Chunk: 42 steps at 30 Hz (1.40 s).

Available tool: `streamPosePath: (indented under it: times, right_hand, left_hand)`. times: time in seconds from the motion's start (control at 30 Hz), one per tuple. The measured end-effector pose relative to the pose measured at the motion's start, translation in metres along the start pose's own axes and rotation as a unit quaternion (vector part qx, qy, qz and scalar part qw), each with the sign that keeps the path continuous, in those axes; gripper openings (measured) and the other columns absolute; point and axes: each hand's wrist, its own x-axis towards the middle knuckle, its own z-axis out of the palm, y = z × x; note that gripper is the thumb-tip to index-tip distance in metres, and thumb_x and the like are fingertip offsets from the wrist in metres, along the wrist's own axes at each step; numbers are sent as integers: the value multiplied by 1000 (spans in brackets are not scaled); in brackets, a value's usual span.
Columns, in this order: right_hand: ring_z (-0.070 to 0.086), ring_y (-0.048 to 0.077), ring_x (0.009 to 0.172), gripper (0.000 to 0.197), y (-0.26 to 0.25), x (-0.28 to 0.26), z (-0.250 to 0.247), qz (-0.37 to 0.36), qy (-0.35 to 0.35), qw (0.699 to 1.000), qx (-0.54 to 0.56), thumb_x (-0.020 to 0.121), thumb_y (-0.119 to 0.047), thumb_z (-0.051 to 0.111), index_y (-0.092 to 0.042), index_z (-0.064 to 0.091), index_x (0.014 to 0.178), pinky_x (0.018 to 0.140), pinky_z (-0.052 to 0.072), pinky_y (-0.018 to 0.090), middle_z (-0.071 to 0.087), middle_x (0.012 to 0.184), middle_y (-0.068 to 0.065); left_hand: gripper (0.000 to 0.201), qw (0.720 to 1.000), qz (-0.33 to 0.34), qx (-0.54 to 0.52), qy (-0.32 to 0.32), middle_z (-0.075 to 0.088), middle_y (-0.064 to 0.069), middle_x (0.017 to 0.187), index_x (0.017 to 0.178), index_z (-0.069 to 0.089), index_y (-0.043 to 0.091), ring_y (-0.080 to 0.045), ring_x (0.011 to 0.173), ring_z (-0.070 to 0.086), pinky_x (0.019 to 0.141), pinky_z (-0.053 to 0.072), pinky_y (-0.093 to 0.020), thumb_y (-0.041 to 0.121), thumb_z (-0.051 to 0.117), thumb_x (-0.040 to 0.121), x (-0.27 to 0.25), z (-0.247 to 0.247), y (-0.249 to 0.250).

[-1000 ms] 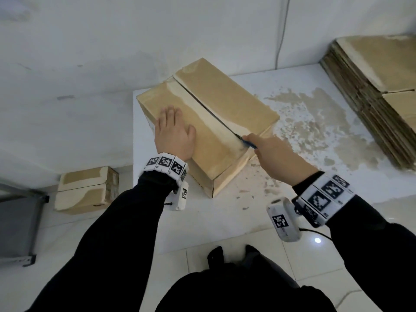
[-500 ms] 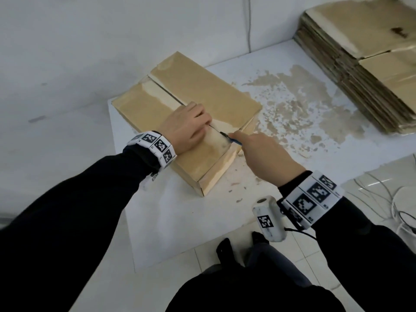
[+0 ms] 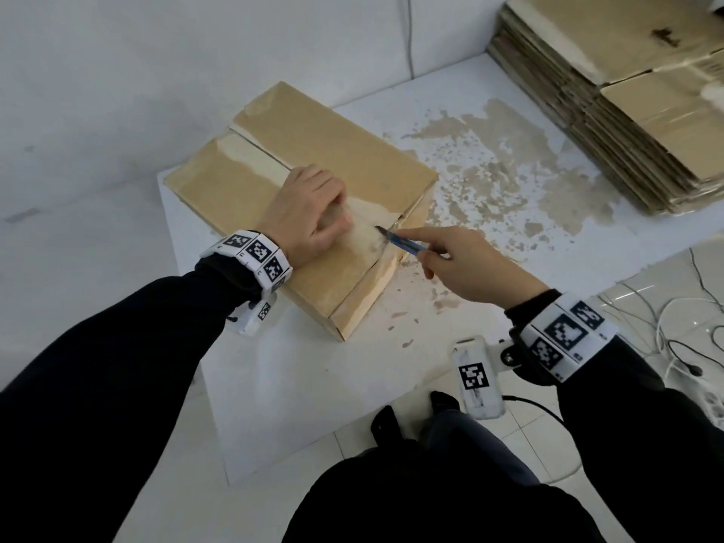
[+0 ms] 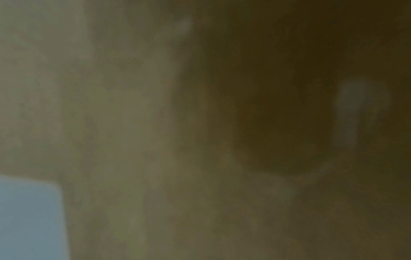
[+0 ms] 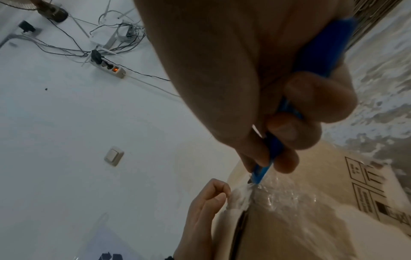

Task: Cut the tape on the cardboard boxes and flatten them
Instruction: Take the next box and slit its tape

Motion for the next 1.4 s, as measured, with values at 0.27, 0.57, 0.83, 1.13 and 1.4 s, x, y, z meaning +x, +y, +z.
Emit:
streamPosePath:
  times: [0.27,0.57,0.83,1.13,1.4]
  right_hand:
    - [38,10,48,44,7,-6,-1,-9,-22,999,48,99,-10,38,-32,49,136,42,34,15,56,70,-2]
    - [33,6,43,44,1,-15,-5,-11,-61,996,57,100,-11,38,-32,47,137,42,33,16,49,65,-3]
    - [40,7,43,38,9,-25,-42,7,-52,993,110,99,-16,43,-35,51,131,40,34,20,61,73,3]
    - [35,11,43,22,6,-5,-20,20,-103,988,114,98,-14,46,-23,58,113,39,30,22,53,64,2]
    - [23,12,40,24,12,-13,-10,35,-113,971,208,100,-12,43,-21,60,114,39,20,20,43,60,3]
  left_hand:
    - [36,999,-9,30,9,52,-2,87,87,49,11,-23,85,45,87,30,-39,43,32,92,0,-2,3]
    - [40,998,-7,60,16,52,-3,88,87,49,10,-23,87,45,91,25,-40,43,26,95,-7,-4,5]
    - [41,997,0,83,4,54,-4,90,88,50,12,-24,90,47,94,24,-40,43,25,95,-1,-3,7]
    - [45,995,17,98,29,51,-5,86,85,55,9,-25,88,46,96,23,-42,41,26,99,-6,-3,6]
    - [44,991,31,127,24,51,-6,87,86,54,9,-27,89,47,97,24,-45,38,24,100,-8,-4,9]
